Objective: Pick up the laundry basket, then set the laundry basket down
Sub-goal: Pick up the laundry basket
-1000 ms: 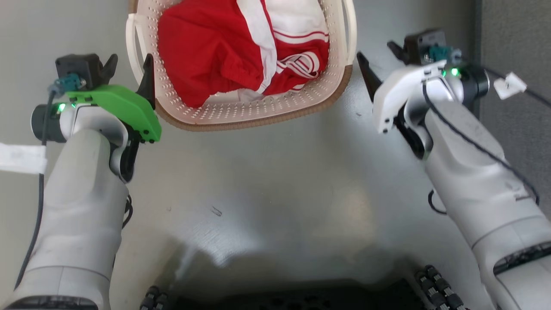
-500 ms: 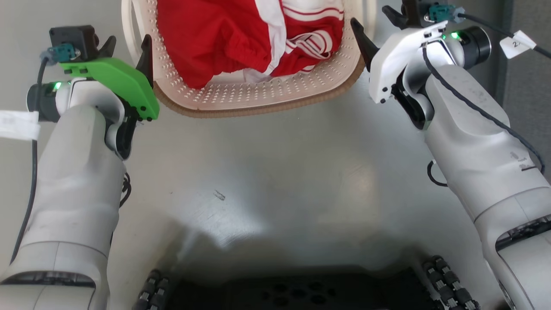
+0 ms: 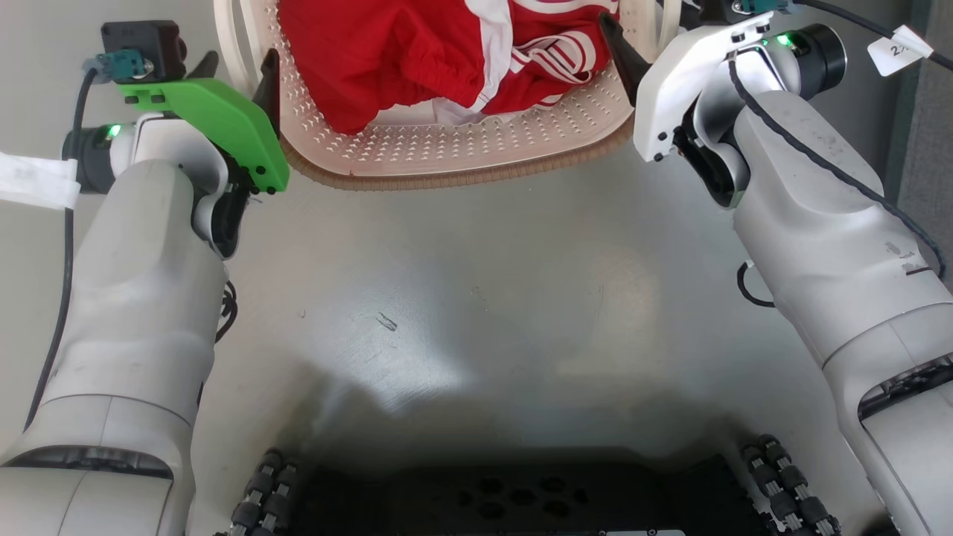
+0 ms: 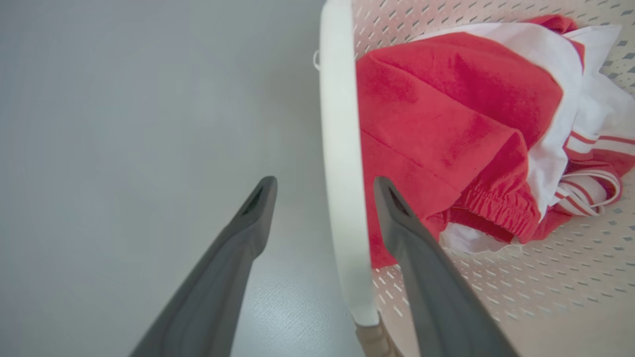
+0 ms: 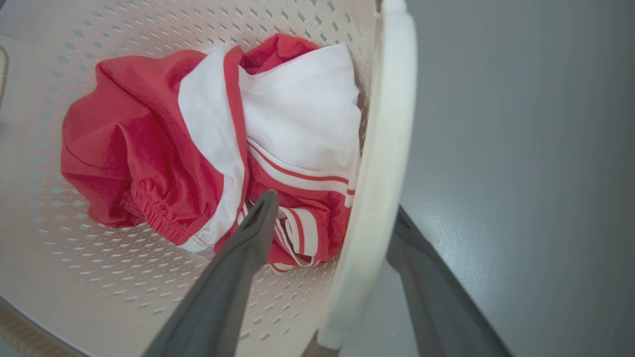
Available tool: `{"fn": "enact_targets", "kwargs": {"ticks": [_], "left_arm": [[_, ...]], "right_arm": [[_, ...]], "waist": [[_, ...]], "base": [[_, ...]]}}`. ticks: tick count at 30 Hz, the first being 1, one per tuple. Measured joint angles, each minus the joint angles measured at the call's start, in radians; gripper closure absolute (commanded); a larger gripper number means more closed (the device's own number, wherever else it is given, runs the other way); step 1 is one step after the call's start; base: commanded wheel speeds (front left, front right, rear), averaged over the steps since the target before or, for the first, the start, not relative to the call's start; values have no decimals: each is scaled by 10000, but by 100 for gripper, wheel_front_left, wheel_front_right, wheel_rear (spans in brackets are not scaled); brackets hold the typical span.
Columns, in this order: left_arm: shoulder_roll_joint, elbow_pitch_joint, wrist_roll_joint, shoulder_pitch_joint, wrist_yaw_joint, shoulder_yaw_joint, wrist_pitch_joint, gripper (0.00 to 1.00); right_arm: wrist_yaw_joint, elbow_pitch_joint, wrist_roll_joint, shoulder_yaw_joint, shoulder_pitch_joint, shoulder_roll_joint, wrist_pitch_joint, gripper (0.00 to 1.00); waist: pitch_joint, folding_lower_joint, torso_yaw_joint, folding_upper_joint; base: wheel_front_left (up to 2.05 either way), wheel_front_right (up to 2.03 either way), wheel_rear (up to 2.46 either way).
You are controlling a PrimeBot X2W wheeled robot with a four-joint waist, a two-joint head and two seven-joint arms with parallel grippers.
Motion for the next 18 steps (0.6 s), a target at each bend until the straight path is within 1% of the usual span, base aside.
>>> {"fn": "enact_targets", "kwargs": {"ticks": [1, 2, 3, 4, 7, 8, 10, 18], "left_arm": [[-4, 38, -52, -1, 0, -29, 12, 17], [-4, 75, -102, -5, 0, -33, 61, 39], [-4, 75, -102, -5, 0, -33, 61, 52], [-4, 113, -148, -8, 0, -56, 105, 100], [-6, 180, -186, -37, 0, -155, 127, 100], [-27, 190, -211, -50, -81, -213, 127, 100], [-98, 222, -378, -62, -77, -253, 125, 100], [-75, 349, -610, -219, -77, -414, 67, 100]], "right_arm": [[0, 29, 63, 46, -5, 2, -2, 53], [0, 54, 113, 82, -12, 0, -31, 56], [0, 54, 113, 82, -12, 0, -31, 62], [0, 65, 205, 105, -23, 0, -44, 100], [-2, 138, 332, 242, -96, -79, -67, 100], [-40, 146, 403, 278, -105, -65, -77, 100], [-125, 182, 476, 301, -209, -48, -113, 100], [-132, 366, 673, 516, -384, -48, -255, 100]], "waist": [[9, 0, 4, 0], [19, 0, 8, 0], [19, 0, 8, 0], [29, 0, 12, 0], [60, 0, 20, 0], [71, 0, 22, 0], [94, 0, 26, 0], [138, -1, 31, 0]], "base": [[0, 0, 0], [0, 0, 0], [0, 0, 0], [0, 0, 0], [0, 0, 0], [0, 0, 0], [0, 0, 0], [0, 0, 0]]}}
